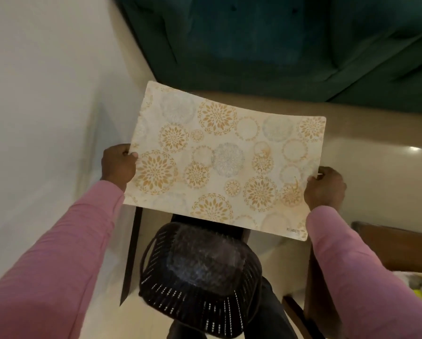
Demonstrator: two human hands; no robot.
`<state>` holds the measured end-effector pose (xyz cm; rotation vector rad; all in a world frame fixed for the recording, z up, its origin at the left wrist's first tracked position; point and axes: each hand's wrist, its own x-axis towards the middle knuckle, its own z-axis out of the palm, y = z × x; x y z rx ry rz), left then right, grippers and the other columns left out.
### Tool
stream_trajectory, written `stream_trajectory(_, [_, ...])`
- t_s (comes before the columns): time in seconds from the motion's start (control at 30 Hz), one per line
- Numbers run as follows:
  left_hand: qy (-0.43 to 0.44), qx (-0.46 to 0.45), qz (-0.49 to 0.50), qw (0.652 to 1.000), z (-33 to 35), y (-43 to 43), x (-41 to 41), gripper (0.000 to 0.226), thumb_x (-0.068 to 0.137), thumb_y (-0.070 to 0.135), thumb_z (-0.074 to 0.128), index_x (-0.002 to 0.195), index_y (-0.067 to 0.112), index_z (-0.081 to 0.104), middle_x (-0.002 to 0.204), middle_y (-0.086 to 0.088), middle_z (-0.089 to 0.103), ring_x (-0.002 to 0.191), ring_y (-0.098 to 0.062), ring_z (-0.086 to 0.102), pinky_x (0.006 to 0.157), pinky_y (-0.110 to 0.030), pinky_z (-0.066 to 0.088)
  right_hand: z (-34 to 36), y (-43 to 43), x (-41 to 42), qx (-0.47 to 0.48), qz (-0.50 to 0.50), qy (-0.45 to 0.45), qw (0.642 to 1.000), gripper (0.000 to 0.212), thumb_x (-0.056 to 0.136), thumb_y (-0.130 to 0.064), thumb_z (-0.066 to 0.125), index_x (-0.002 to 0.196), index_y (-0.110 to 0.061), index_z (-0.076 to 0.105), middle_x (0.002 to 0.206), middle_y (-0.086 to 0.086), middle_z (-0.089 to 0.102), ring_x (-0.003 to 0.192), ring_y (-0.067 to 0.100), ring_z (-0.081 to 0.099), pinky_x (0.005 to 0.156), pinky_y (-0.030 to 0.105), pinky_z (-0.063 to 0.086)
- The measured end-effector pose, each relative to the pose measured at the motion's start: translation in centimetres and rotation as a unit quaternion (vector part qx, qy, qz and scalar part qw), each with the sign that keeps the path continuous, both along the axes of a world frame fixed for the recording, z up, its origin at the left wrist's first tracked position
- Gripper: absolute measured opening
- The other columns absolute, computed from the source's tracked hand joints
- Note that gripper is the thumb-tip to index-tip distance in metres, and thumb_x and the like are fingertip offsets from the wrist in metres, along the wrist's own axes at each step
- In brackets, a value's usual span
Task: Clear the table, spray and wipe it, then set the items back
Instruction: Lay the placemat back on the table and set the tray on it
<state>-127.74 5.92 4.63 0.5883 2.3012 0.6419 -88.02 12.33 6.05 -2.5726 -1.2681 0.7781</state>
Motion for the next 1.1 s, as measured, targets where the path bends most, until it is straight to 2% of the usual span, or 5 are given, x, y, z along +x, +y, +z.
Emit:
stream_trajectory(0.17, [-0.035,0.056,0.006,0.998,9.5,-5.0,0.5,0.021,0.09,0.004,0.058,0.095,0.019,0.072,0.099,-0.009,0.07,0.097,-0.033,0.067,0.089,-0.05,0.054,10.1,-4.3,0.6,0.059,-0.024,0.008,0.998,0.032,0.09,-0.004,0.053,0.119,-0.012,0.065,0.114,0.014,0.067,0.1,0.035,0.063,0.085,0.038,0.048])
stream_trajectory(0.43, [-0.083,0.095,0.013,0.992,20.0,-18.1,2.4,0.026,0.082,0.003,0.072,0.108,0.009,0.072,0.108,-0.009,0.07,0.095,-0.024,0.066,0.093,-0.035,0.052,22.0,-19.2,3.8,0.1,-0.053,0.026,0.993,0.03,0.089,-0.004,0.055,0.116,-0.008,0.066,0.115,0.017,0.067,0.105,0.037,0.061,0.089,0.04,0.048])
stream_trajectory(0.57, [-0.095,0.084,0.005,0.992,22.1,-22.5,4.1,0.031,0.079,0.004,0.076,0.11,0.003,0.071,0.11,-0.009,0.069,0.099,-0.025,0.065,0.094,-0.032,0.05,24.1,-24.9,6.2,0.111,-0.059,0.025,0.992,0.029,0.086,-0.003,0.056,0.112,-0.009,0.069,0.112,0.016,0.068,0.102,0.035,0.062,0.084,0.036,0.048])
stream_trajectory(0.77, [-0.11,0.083,0.009,0.99,23.5,-27.6,7.9,0.034,0.077,0.006,0.078,0.11,0.005,0.072,0.11,-0.011,0.07,0.1,-0.028,0.066,0.097,-0.042,0.052,25.1,-30.4,10.7,0.124,-0.052,0.019,0.991,0.031,0.081,0.001,0.054,0.102,-0.014,0.073,0.103,0.013,0.071,0.091,0.033,0.064,0.076,0.033,0.045])
stream_trajectory(1.1, [-0.112,0.104,0.024,0.988,24.3,-35.6,19.1,0.035,0.078,0.005,0.077,0.112,0.004,0.07,0.11,-0.013,0.07,0.099,-0.029,0.066,0.097,-0.044,0.052,25.8,-35.7,22.8,0.125,-0.048,0.014,0.991,0.025,0.086,-0.005,0.058,0.107,-0.011,0.069,0.104,0.015,0.069,0.092,0.036,0.063,0.08,0.039,0.049])
